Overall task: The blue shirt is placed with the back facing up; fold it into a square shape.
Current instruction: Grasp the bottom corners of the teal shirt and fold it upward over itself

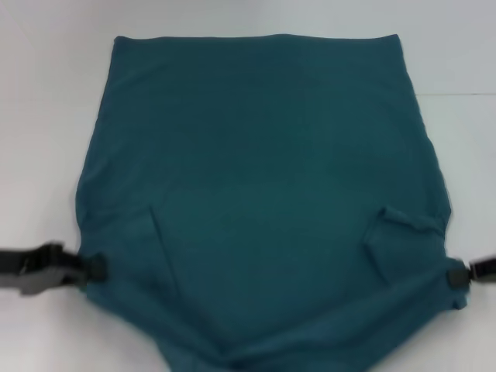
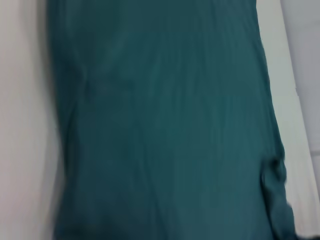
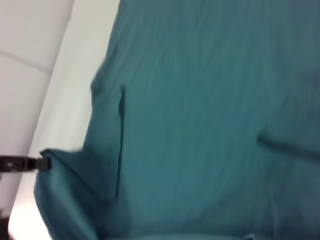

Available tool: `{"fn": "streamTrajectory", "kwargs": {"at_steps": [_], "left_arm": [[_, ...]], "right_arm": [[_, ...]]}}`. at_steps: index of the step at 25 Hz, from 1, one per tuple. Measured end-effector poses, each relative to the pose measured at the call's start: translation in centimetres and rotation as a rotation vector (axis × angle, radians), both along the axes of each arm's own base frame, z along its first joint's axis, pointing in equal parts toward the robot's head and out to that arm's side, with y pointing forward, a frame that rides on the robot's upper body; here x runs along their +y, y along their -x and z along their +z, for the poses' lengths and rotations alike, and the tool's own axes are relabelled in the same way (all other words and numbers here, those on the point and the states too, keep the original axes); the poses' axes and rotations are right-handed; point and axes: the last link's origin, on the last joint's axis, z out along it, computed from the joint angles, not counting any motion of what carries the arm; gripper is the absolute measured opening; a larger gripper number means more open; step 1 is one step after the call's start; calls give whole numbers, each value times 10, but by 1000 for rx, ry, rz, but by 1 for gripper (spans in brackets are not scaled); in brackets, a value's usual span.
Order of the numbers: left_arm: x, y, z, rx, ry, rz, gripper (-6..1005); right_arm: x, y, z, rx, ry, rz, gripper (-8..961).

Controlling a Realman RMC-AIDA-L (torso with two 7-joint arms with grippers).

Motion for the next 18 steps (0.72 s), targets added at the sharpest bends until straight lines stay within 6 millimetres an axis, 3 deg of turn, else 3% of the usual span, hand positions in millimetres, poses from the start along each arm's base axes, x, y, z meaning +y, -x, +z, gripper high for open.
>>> {"fn": "streamTrajectory", "kwargs": {"at_steps": [7,9,10,18], "left_arm": [[61,-21,-11,56,-125,50,40],[69,-25,-11,65,-146,54,40],[86,-31,-11,87,-195,61,40],[129,-46,-16,157,-352,80,42]], "right_arm": [[38,13,3,-2,-158,-35,118],[50,14,5,-11,-215,-52,121],[56,16,5,-17,-245,-57,123],[105,30,0,-131,-421,-45,137]]}}
